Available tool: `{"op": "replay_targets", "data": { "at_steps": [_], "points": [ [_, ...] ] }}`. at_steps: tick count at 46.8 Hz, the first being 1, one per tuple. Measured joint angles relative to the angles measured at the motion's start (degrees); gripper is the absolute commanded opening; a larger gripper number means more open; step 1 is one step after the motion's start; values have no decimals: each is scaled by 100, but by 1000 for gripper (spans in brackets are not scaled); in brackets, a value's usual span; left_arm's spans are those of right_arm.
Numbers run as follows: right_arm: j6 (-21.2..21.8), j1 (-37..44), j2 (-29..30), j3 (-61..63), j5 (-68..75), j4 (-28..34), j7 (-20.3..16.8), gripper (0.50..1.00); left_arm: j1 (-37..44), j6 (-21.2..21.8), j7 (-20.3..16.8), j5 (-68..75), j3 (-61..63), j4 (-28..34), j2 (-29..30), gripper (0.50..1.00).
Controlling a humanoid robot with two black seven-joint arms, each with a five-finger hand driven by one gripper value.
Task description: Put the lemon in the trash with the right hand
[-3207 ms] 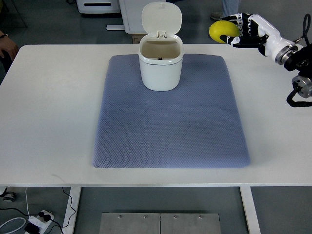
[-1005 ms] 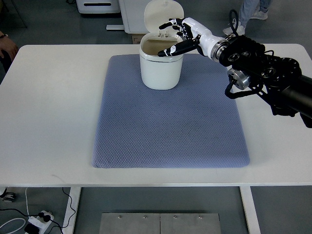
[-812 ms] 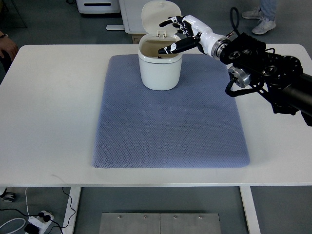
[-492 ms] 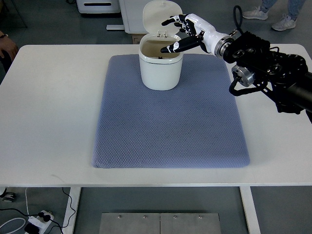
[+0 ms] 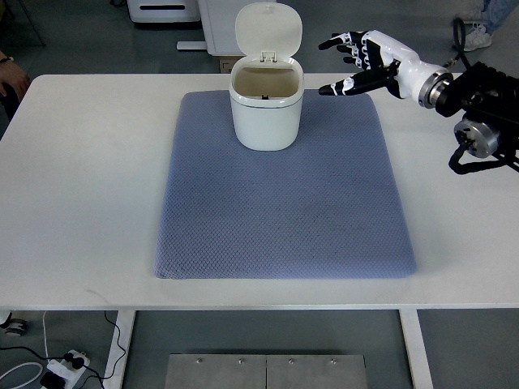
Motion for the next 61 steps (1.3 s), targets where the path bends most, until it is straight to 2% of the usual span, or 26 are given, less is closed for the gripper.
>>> {"op": "replay_targets", "data": {
  "at_steps": [3,6,15,24,27,34,41,61],
  "points": [
    [-1,-156,-241,16,1,-8,292,1000,0,-1,0,0,0,0,0,1000],
    [-8,-299,-422,63,15,-41,428,1000,0,0,0,0,1,0,0,1000],
    [-27,-1056,-593,674,45,-401,416,1000,1,-1,1,0,1,0,0,1000],
    [-15,-1972,-470,1830,45,-1403,397,1000,0,0,2,-1,0,-1,0,1000],
    [7,-2080,-318,2028,46,-1710,351,1000,0,-1,3,-1,0,-1,0,1000],
    [56,-2092,176,2350,208,-2268,-20,1000,0,1,3,-1,0,-1,0,1000],
    [79,-2103,586,2822,922,-2454,-511,1000,-1,1,4,0,0,-1,0,1000],
    [78,-2129,1172,3517,1346,-2662,-605,1000,1,3,4,0,0,0,0,1000]
  ]
}}
